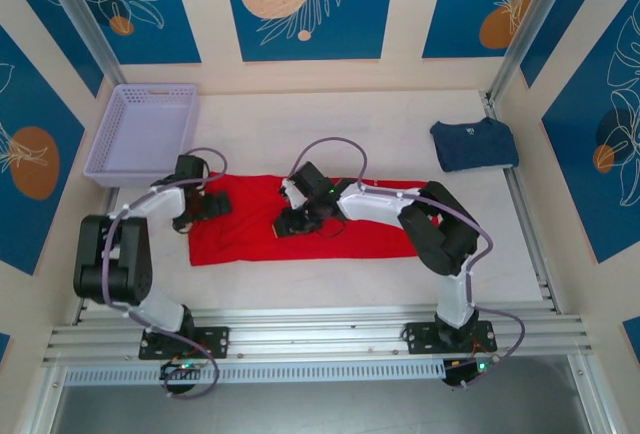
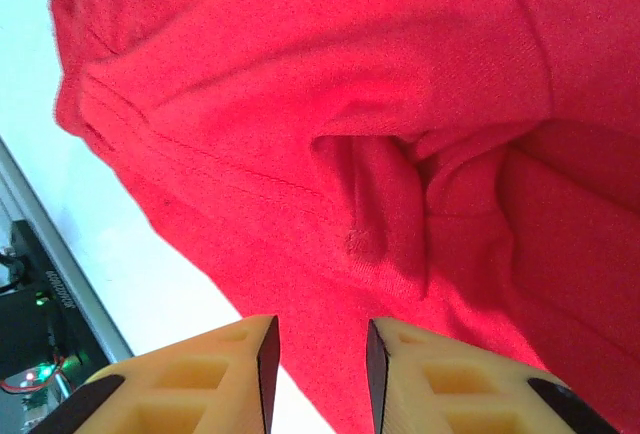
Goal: Fold the inside-out t-shirt
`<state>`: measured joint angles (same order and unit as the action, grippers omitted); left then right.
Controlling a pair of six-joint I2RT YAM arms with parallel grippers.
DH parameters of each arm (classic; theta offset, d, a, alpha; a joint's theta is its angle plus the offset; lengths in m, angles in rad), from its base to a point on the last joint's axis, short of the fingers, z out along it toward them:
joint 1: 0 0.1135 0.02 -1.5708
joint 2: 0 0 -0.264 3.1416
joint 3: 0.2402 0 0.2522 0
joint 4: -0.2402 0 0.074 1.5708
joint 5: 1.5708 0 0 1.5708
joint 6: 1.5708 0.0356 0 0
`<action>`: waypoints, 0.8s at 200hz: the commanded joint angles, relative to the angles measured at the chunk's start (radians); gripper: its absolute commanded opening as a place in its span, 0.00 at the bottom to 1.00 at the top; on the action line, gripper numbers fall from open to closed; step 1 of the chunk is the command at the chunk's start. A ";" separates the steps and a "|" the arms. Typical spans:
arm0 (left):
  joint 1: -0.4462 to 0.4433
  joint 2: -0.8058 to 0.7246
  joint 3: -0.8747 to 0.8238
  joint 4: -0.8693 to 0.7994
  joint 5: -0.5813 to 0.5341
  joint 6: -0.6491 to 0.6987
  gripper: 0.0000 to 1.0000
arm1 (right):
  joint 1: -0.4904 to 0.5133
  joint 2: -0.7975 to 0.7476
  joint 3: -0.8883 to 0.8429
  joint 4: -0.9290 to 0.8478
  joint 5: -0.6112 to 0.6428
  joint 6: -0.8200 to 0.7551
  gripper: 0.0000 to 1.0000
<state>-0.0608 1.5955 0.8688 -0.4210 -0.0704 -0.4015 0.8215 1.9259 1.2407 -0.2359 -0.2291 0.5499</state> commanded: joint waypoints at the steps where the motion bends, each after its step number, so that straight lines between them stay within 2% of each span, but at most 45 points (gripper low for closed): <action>1: 0.010 0.057 0.040 0.010 0.060 0.050 1.00 | -0.007 -0.047 -0.040 0.032 -0.033 -0.001 0.32; 50: -0.017 0.062 -0.005 0.062 0.253 0.051 1.00 | -0.015 -0.062 -0.073 0.047 -0.031 0.005 0.32; 76: -0.068 0.033 -0.024 0.070 0.283 0.055 1.00 | -0.017 -0.058 -0.069 0.047 -0.030 0.007 0.32; 97: -0.109 0.012 -0.028 0.062 0.275 0.055 0.96 | -0.019 -0.051 -0.061 0.046 -0.034 0.008 0.32; 133: -0.153 0.016 -0.036 0.060 0.243 0.053 0.81 | -0.019 -0.052 -0.058 0.040 -0.033 0.008 0.32; 160: -0.171 0.047 -0.042 0.057 0.232 0.055 0.61 | -0.023 -0.068 -0.063 0.027 -0.021 0.004 0.32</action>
<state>-0.1913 1.6070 0.8513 -0.3614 0.0628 -0.3492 0.8085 1.8881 1.1759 -0.1944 -0.2367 0.5503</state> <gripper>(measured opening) 0.686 0.317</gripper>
